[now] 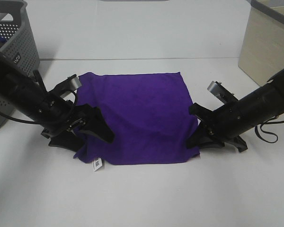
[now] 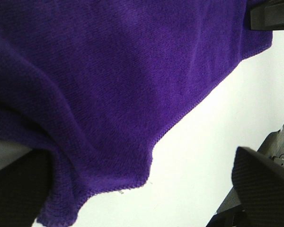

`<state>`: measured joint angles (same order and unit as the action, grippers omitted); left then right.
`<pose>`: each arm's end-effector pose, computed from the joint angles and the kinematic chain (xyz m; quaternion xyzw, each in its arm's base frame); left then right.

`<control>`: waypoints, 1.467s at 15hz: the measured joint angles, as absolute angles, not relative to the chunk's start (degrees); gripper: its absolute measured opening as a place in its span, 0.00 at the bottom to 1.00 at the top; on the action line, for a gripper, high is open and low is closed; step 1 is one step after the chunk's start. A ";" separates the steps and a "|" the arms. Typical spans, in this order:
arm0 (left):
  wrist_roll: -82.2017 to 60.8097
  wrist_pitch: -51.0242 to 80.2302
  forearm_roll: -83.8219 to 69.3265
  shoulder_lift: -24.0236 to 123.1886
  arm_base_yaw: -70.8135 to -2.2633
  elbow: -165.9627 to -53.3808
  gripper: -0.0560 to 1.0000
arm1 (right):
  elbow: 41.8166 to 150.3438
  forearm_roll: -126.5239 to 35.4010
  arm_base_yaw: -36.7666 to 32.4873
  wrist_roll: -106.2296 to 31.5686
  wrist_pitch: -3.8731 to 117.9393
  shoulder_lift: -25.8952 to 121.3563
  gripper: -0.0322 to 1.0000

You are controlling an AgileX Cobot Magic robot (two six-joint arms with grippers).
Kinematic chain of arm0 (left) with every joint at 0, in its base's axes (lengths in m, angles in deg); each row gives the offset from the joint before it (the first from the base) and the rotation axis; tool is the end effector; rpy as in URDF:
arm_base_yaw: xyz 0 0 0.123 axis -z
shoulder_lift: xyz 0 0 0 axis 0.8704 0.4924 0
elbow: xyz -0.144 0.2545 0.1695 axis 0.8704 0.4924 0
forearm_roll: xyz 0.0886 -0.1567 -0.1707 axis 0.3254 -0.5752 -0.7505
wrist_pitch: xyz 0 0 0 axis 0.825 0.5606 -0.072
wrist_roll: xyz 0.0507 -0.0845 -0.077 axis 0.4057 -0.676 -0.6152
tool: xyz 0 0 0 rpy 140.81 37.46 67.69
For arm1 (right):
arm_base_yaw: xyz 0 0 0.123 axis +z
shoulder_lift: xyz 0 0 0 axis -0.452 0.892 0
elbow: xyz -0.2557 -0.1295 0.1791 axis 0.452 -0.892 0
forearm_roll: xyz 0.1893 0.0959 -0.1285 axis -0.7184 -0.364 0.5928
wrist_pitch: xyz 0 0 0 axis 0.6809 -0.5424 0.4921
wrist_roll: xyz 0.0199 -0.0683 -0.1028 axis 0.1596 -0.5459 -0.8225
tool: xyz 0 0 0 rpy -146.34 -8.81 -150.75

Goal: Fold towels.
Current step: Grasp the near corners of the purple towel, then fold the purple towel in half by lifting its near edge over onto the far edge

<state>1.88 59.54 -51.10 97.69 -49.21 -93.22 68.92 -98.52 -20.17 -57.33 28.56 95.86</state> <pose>0.3591 -0.1526 0.1096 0.1148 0.9338 -0.3387 0.0122 0.3394 0.1071 0.0740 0.0294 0.9590 0.2819 0.0056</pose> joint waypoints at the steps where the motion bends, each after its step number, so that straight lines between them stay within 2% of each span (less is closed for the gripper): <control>1: 1.88 59.48 -50.99 97.69 -49.21 -93.22 0.93 | 68.92 -98.23 -20.17 -57.33 28.61 95.86 0.07; 2: 1.71 59.13 -50.64 97.92 -49.21 -93.22 0.85 | 68.92 -98.06 -20.17 -57.33 28.61 95.86 0.04; 3: 1.48 58.16 -50.01 98.26 -49.21 -93.22 0.71 | 68.92 -97.88 -20.17 -57.21 28.61 95.86 0.04; 6: 1.31 56.16 -47.61 99.47 -49.21 -92.88 0.13 | 68.92 -97.43 -20.17 -55.66 28.56 95.86 0.04; 7: 1.94 56.16 -47.55 99.58 -49.21 -92.82 0.07 | 68.92 -97.37 -20.17 -55.66 28.38 95.86 0.04; 14: 2.46 61.48 -41.99 99.81 -49.21 -95.06 0.06 | 67.83 -90.61 -19.71 -53.77 28.73 91.22 0.04; 19: -6.08 67.44 -36.15 97.63 -49.04 -102.45 0.06 | 67.43 -87.06 -19.59 -52.28 30.68 82.22 0.04; 20: -8.09 67.50 -34.31 96.95 -49.04 -104.51 0.06 | 68.69 -86.88 -19.59 -52.23 30.10 81.19 0.04; 22: -12.04 64.63 -31.74 96.72 -49.04 -109.67 0.06 | 77.80 -85.91 -19.59 -51.82 29.36 81.54 0.04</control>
<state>-12.04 64.63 -31.74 96.72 -49.04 -109.67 77.80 -85.91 -19.59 -51.82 29.36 81.54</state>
